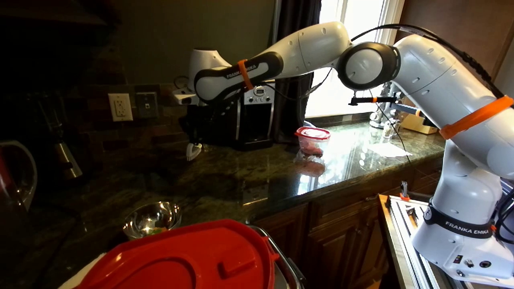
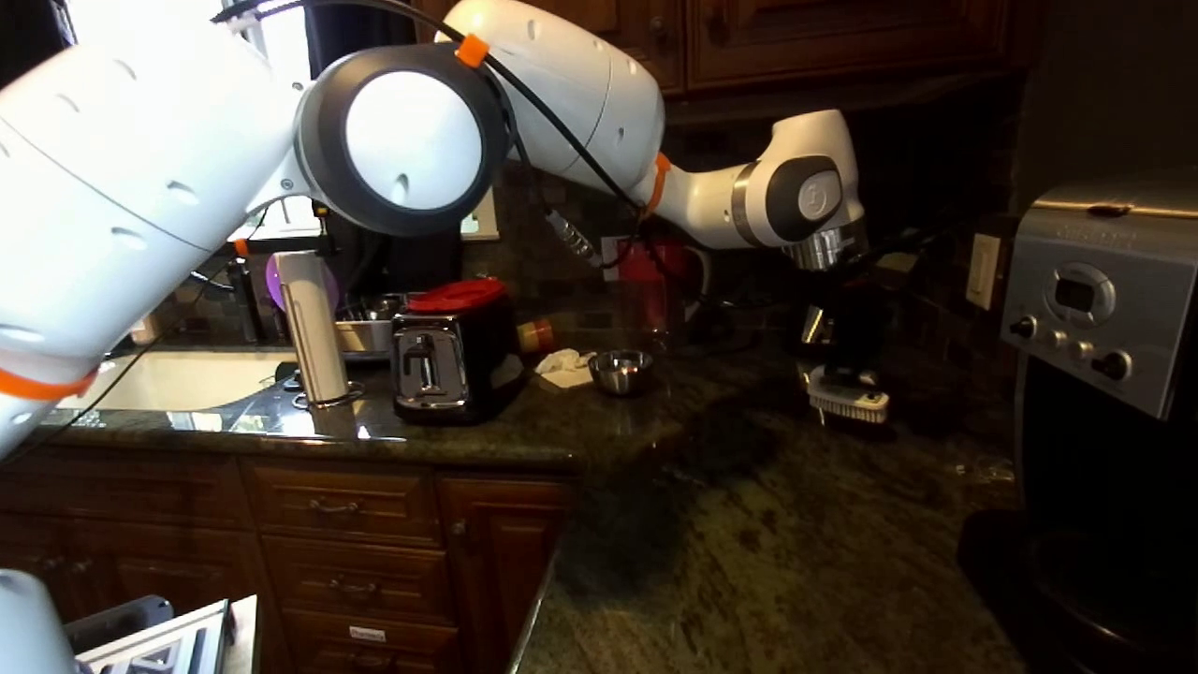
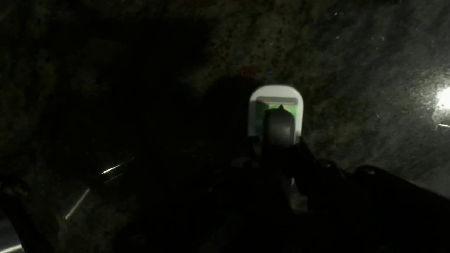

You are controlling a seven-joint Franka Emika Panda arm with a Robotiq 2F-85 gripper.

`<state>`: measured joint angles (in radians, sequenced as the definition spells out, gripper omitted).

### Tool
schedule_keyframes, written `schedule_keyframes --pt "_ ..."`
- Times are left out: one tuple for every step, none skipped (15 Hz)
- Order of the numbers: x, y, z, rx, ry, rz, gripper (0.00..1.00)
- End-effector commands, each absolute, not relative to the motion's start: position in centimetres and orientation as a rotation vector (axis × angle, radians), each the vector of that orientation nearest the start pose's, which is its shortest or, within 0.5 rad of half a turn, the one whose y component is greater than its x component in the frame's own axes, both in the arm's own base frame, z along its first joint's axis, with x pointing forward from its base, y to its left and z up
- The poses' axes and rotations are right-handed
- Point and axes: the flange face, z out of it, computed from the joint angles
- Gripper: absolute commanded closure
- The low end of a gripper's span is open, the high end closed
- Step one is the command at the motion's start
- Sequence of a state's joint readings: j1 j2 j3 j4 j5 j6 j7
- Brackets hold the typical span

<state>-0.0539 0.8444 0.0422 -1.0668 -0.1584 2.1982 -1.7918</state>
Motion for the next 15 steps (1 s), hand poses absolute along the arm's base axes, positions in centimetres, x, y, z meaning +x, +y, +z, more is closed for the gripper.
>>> schedule_keyframes --pt "76.8 -2.9 36.2 1.593 2.315 0.180 0.94" --pt "76.4 -3.0 36.4 1.568 2.303 0.206 0.94" --pt "76.0 -3.1 36.7 1.551 2.281 0.230 0.94" --pt "75.5 -3.1 36.9 1.533 2.264 0.254 0.94" --pt "74.9 -3.2 37.1 1.530 2.241 0.278 0.94" --pt "74.2 -3.4 37.3 1.538 2.212 0.297 0.94" --pt "76.8 -3.2 36.8 1.544 2.220 0.270 0.94" --pt "76.5 -3.3 36.9 1.542 2.216 0.273 0.77" --pt "76.5 -3.3 37.0 1.541 2.215 0.274 0.77" --pt "76.6 -3.3 37.0 1.541 2.215 0.275 0.77" --pt "76.6 -3.2 36.9 1.541 2.215 0.275 0.77" --pt "76.6 -3.2 36.9 1.541 2.215 0.275 0.77" --pt "76.6 -3.3 36.9 1.541 2.216 0.275 0.77" --pt "76.1 -2.7 37.0 1.513 2.251 0.276 0.94" --pt "74.8 -1.6 37.2 1.491 2.298 0.287 0.94"
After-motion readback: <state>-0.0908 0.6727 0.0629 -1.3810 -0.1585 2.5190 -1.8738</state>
